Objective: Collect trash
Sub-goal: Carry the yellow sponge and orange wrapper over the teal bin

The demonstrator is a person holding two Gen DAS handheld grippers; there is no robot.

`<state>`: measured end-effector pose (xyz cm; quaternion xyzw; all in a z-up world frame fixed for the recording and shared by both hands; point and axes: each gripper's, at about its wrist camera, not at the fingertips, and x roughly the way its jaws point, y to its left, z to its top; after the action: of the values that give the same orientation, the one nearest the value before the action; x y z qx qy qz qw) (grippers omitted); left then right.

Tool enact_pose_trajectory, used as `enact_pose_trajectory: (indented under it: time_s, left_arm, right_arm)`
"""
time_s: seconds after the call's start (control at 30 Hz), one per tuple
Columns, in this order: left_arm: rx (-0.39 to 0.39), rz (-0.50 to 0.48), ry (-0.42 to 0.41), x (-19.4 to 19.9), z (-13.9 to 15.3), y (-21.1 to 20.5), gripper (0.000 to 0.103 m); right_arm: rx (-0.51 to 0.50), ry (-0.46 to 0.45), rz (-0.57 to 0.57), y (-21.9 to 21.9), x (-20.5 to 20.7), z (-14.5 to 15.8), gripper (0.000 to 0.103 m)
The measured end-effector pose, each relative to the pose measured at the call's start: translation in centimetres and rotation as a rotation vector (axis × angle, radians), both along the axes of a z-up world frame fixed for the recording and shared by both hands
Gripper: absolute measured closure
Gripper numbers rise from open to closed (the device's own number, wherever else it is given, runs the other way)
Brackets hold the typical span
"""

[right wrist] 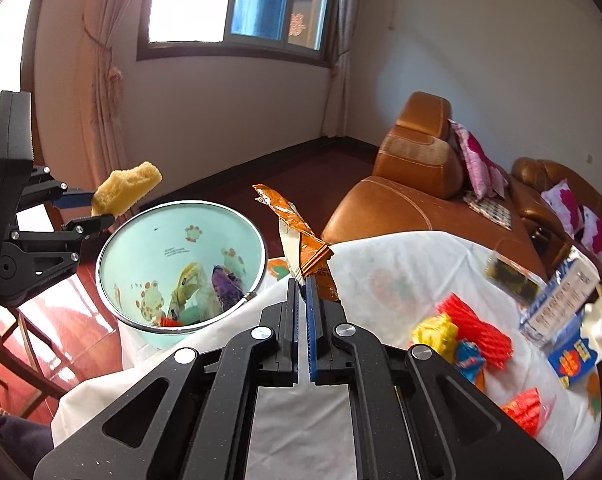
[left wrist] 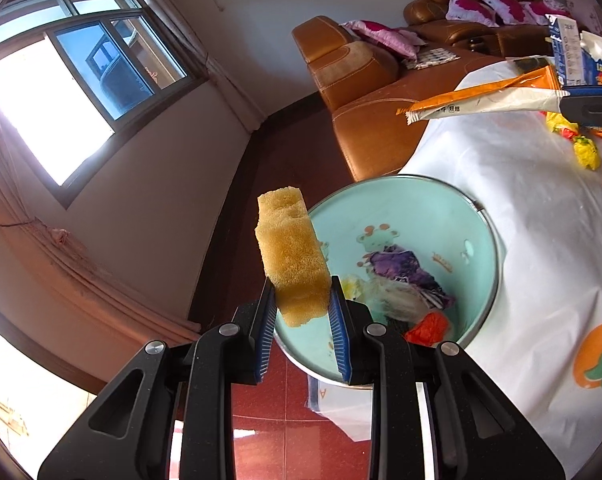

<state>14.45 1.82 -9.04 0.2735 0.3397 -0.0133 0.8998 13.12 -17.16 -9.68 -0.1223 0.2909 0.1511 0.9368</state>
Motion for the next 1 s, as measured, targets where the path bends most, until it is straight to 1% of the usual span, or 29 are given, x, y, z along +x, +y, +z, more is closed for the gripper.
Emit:
enact_pose_trajectory:
  time_s: [0.23,0.33,0.4,0.7,1.0]
  left_arm:
    - [0.016,0.018,0.009,0.4,-0.4,0.8,0.078]
    - [0.033,0.026,0.007,0.6,-0.5,1.0,0.078]
    - [0.060,0.034,-0.004,0.6,-0.7,1.1,0.078]
    - [0.069,0.045,-0.006,0.7,-0.8,1.6,0.077]
    - [0.055,0.056,-0.003,1.1,-0.9,2.2,0.077]
  right_arm:
    - [-0.022,0.008,0.032,1.7,1.0,-0.4,0.099]
    - [-0.031,0.007,0.043,2.5,1.2,-0.5,0.099]
    - [-0.042,0.003,0.049,3.0,1.3,-0.4,0.099]
    - [-0.067,-0.001,0.072,4.6,1.6,-0.5,0.099]
    - [-0.083,-0.004,0.087,5.6,2.0,-0.5,0.099]
